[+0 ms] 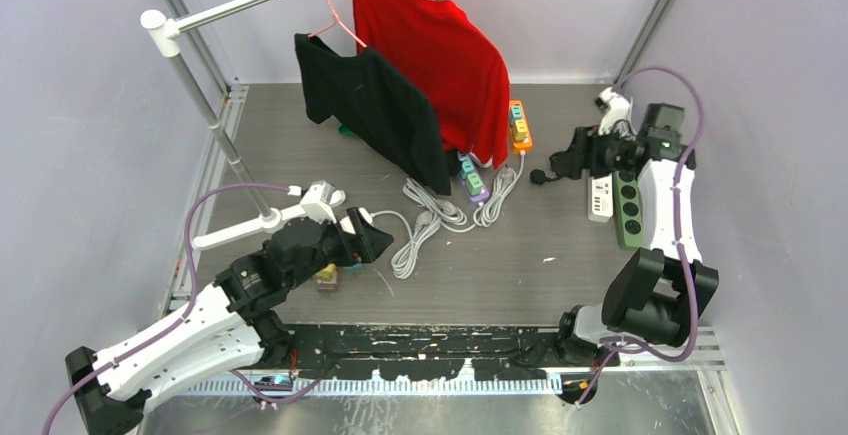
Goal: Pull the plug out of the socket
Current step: Place the socket at the center of the board, then move the socket to the center of the board.
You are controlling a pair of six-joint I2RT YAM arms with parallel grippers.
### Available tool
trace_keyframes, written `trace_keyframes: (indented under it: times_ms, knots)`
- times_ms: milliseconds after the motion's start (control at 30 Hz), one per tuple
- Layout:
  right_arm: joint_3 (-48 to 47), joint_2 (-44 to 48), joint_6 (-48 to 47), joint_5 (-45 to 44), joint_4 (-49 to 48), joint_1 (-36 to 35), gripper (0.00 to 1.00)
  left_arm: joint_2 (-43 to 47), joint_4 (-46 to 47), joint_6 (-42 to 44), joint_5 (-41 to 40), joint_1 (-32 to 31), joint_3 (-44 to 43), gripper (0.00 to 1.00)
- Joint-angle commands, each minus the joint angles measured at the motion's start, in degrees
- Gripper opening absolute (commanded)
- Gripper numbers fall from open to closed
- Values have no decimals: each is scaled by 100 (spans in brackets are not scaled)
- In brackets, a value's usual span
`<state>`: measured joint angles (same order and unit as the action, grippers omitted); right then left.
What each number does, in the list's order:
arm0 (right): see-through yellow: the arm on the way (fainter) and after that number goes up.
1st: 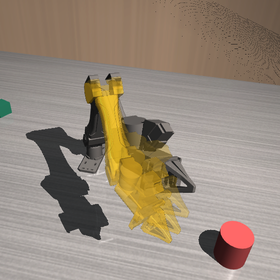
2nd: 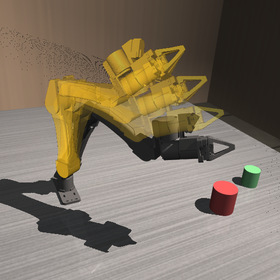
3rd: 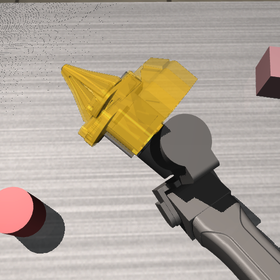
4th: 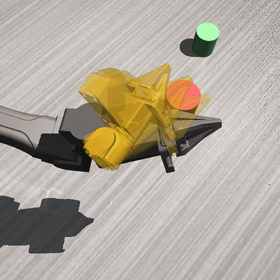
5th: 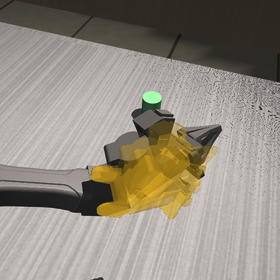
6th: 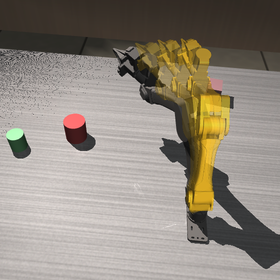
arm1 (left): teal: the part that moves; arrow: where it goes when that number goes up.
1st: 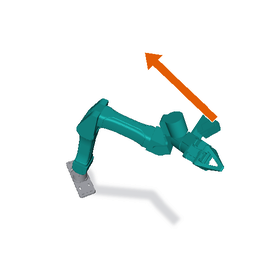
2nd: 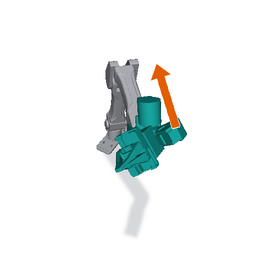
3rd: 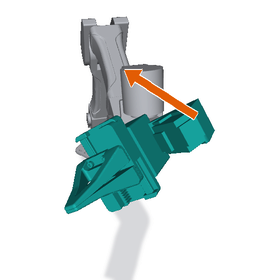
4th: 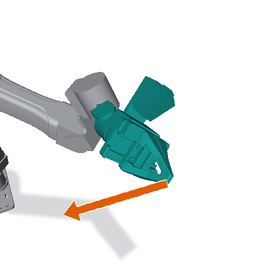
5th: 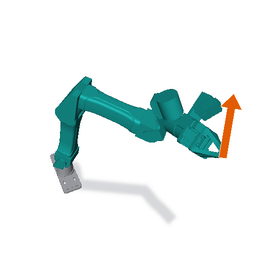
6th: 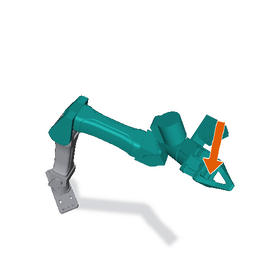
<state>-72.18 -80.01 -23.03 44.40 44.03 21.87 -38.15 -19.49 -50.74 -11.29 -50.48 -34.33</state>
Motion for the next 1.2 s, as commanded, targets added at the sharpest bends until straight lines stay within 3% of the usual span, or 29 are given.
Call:
trace_keyframes:
  times_ms: [0,267,567,767,833,1067,1167]
  knots:
    - [520,75,638,873,-57,-405,71,136,341,62,58,29,31,86]
    - [1441,106,1480,1336,-686,-415,71,-243,1036,-43,439,28,98,85]
    - [2766,753,2344,1712,-2121,-117,72,-1859,2416,-667,914,-217,-224,81]
    - [3147,938,2514,1853,-2523,142,71,-3326,930,-351,-758,-1153,-1793,80]
    - [3194,935,2539,1878,-2567,186,71,-3993,506,-717,-979,-1255,-2311,78]
    - [3217,882,2511,1917,-2586,254,71,-5947,-731,-642,-1630,-1599,-4357,70]
    - [3223,872,2477,1953,-2568,278,71,-6673,-1488,-588,-1917,-1608,-5436,58]
